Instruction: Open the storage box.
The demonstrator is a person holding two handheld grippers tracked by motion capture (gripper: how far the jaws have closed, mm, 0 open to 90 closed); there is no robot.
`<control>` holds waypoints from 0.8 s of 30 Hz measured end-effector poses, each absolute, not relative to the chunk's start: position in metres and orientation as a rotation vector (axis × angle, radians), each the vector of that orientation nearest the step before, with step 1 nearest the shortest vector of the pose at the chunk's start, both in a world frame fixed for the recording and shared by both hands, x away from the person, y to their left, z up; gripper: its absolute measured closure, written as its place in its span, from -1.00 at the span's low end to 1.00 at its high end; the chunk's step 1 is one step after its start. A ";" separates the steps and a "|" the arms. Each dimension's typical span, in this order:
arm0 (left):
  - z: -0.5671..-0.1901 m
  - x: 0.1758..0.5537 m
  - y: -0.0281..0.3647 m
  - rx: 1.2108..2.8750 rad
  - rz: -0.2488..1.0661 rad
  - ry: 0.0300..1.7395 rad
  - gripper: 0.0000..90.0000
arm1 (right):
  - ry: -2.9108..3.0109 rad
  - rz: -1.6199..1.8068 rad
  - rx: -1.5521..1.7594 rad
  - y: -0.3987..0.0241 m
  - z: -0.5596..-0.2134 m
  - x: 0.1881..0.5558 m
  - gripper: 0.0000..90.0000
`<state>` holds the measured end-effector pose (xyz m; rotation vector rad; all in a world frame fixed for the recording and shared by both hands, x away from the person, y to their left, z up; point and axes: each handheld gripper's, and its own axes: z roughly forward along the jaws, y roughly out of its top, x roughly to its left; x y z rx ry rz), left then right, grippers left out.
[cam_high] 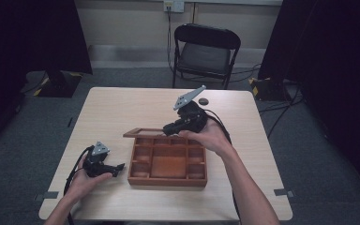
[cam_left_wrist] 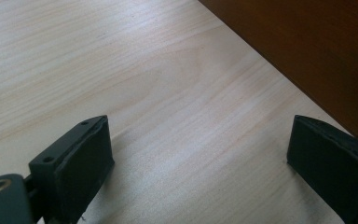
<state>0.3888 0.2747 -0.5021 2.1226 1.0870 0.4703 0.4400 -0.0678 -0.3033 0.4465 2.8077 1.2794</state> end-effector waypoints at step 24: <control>-0.502 0.389 0.275 2.123 0.470 1.087 -0.87 | 2.806 1.278 0.445 -0.067 -0.303 0.440 0.86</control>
